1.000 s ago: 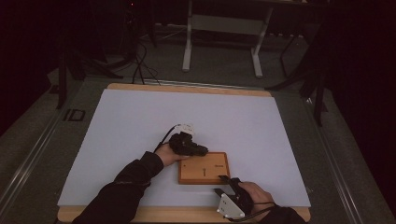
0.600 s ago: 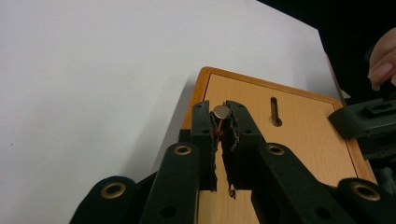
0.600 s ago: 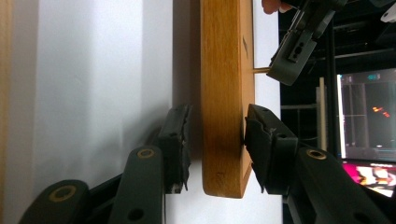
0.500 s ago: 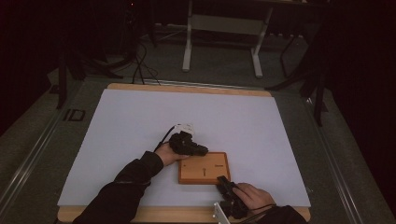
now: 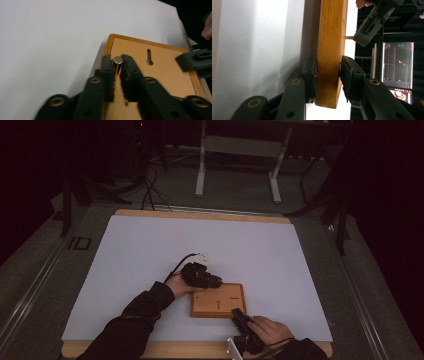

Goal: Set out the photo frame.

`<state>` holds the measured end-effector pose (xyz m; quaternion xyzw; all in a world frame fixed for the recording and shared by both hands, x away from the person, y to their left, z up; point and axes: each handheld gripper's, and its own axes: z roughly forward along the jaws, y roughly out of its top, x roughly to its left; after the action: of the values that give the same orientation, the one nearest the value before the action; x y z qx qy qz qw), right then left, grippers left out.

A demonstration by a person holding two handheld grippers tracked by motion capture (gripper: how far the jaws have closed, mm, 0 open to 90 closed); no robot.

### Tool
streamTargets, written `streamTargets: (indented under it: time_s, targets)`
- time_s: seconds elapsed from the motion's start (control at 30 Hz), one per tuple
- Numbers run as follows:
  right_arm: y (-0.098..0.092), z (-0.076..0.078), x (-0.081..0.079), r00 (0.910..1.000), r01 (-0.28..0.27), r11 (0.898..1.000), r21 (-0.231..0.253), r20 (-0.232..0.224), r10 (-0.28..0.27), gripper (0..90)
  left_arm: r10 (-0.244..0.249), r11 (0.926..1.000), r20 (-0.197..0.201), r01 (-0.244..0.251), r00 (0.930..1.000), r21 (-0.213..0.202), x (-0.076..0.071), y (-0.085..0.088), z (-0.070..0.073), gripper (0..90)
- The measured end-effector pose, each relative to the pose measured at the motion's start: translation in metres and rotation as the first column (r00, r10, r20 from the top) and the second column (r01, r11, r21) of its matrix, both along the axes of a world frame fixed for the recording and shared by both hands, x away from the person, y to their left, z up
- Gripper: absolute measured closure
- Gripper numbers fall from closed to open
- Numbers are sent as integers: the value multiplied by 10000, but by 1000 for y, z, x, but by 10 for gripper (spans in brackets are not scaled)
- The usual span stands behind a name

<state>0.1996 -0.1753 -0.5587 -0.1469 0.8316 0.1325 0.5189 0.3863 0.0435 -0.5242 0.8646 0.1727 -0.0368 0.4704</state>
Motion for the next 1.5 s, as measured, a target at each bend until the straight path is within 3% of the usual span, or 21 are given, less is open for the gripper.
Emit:
streamTargets:
  time_s: [0.13,0.37,0.53,0.7,0.8,0.87,0.93,1.1,1.2,1.5]
  targets:
    - [0,7,2,9995,49,9999,117,-313,-45,674,539,9985,314,-536,9981,-105,-3,8,6,556]
    - [0,15,5,9979,21,9998,216,-640,-7,676,1122,9933,855,-1094,9900,-372,-12,26,14,451]
    - [-1,23,8,9962,-183,9996,220,-843,201,682,1420,9896,881,-1394,9859,-352,-19,41,18,414]
    - [-1,33,13,9906,-290,9993,229,-1329,318,682,1710,9849,947,-1675,9807,-431,-25,57,23,369]
    - [-2,44,20,9817,-386,9987,324,-1854,440,682,1607,9865,924,-1569,9827,-476,-29,67,25,186]
    - [-3,48,23,9767,-359,9986,399,-2099,435,683,1727,9842,931,-1682,9806,-547,-31,73,25,158]
    - [-3,53,28,9706,-413,9984,379,-2356,491,684,1857,9822,1068,-1814,9768,-487,-34,79,25,144]
    - [-4,67,39,9508,-357,9983,468,-3060,484,685,2334,9714,1452,-2237,9615,-800,-40,95,24,114]
    - [-5,74,46,9421,-403,9980,491,-3310,543,690,2583,9659,1620,-2514,9524,-624,-45,102,23,74]
    - [-6,92,67,9065,-491,9981,368,-4180,600,692,2761,9611,1386,-2721,9511,-478,-60,118,12,49]
